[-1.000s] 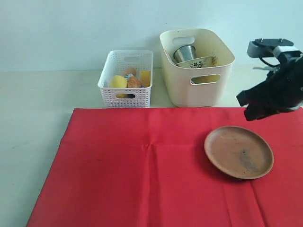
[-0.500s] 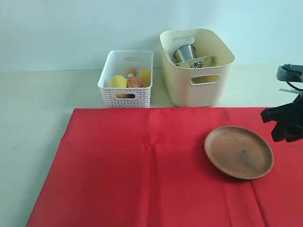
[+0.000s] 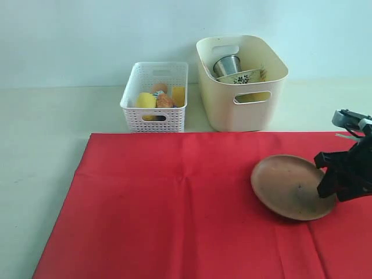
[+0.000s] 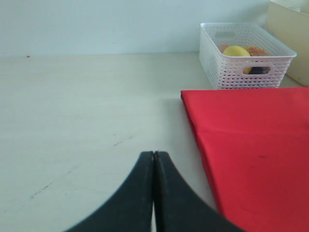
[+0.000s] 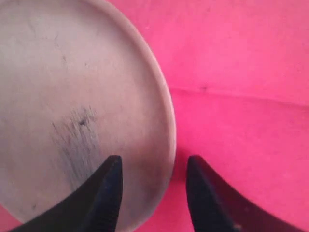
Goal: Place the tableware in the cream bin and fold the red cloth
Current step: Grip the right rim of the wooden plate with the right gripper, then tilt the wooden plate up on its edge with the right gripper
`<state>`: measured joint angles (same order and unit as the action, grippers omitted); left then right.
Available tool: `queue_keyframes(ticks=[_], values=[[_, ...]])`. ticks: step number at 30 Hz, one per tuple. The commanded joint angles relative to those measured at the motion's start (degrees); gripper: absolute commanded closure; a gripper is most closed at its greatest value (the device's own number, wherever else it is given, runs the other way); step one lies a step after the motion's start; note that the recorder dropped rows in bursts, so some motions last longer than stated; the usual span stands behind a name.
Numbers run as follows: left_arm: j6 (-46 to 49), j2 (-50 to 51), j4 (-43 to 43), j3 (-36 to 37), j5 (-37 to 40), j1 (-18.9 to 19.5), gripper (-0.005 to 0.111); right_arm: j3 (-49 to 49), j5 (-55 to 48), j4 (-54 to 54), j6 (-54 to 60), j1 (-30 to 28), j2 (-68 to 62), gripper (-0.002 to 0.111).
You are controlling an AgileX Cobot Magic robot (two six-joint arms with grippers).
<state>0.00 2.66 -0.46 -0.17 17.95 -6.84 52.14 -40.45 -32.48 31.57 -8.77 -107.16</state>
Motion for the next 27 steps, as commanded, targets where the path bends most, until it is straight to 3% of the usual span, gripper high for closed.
queue_keyframes(ticks=[1, 10, 27], values=[[0.0, -0.2, -0.3, 0.2, -0.2, 0.2, 0.107, 1.3, -0.5, -1.5, 1.7, -0.3, -2.4, 0.065], [0.0, -0.2, -0.3, 0.2, -0.2, 0.2, 0.107, 1.7, -3.1, -10.3, 10.3, -0.3, -3.5, 0.065], [0.0, -0.2, -0.3, 0.2, -0.2, 0.2, 0.107, 1.7, -5.2, -16.1, 15.9, -0.3, -3.6, 0.072]])
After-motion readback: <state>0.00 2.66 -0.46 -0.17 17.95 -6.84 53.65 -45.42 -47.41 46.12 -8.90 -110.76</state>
